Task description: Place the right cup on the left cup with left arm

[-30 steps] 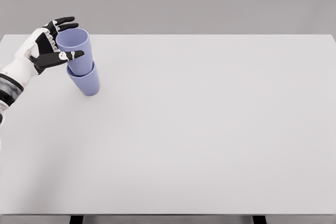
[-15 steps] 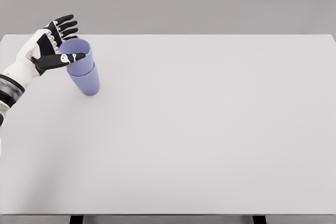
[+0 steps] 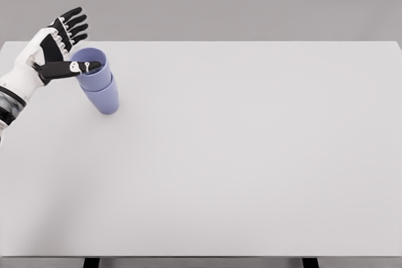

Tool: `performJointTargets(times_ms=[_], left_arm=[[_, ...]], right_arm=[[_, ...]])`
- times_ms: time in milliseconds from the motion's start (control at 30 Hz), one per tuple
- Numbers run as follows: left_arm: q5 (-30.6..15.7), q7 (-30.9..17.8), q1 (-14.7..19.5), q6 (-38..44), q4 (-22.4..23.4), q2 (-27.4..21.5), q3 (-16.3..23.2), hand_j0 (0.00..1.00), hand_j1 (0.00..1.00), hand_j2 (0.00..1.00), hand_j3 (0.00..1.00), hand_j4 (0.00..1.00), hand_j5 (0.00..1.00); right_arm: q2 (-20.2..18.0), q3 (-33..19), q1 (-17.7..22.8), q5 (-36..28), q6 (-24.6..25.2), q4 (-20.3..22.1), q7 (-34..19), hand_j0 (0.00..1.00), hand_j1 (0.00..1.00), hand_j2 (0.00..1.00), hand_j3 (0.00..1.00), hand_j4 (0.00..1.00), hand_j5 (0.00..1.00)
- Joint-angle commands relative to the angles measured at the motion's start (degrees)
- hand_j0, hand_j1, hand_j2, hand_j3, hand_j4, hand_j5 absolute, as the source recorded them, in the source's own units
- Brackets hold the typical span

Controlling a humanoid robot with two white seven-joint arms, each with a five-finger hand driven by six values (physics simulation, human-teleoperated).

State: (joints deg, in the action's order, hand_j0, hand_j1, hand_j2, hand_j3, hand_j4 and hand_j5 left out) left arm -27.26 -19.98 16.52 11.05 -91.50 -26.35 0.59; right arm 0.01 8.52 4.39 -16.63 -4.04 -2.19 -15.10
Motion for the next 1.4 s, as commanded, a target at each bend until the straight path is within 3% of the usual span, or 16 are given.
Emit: performJointTargets(times_ms=[0,267,600,1033,1233,1367], left_arm=[[-0.2,0.0,0.0,0.0,-0.2,-0.1,-0.3,1.00,1.00,1.00,1.00,1.00,1.00],[-0.4,-0.1,-0.3,-0.3,-1.8,-1.1,-1.8,1.00,1.00,1.00,1.00,1.00,1.00],[-0.4,-0.5,-4.5,-2.8,-6.1,-1.2,-4.7,1.00,1.00,1.00,1.00,1.00,1.00],[-0.2,-0.7,-11.2,-17.4,-10.4,-3.5,-4.7,1.00,1.00,1.00,1.00,1.00,1.00],[-0.1,-0.6,-13.4,-15.5,-11.7,-3.5,-4.8,1.00,1.00,1.00,1.00,1.00,1.00],[0.0,-0.2,-13.4,-4.6,-11.7,-3.5,-5.1,1.00,1.00,1.00,1.00,1.00,1.00]], right_arm=[[0.0,0.0,0.0,0.0,0.0,0.0,0.0,1.00,1.00,1.00,1.00,1.00,1.00],[0.0,0.0,0.0,0.0,0.0,0.0,0.0,1.00,1.00,1.00,1.00,1.00,1.00],[0.0,0.0,0.0,0.0,0.0,0.0,0.0,1.00,1.00,1.00,1.00,1.00,1.00],[0.0,0.0,0.0,0.0,0.0,0.0,0.0,1.00,1.00,1.00,1.00,1.00,1.00],[0.0,0.0,0.0,0.0,0.0,0.0,0.0,1.00,1.00,1.00,1.00,1.00,1.00],[0.0,0.0,0.0,0.0,0.0,0.0,0.0,1.00,1.00,1.00,1.00,1.00,1.00]])
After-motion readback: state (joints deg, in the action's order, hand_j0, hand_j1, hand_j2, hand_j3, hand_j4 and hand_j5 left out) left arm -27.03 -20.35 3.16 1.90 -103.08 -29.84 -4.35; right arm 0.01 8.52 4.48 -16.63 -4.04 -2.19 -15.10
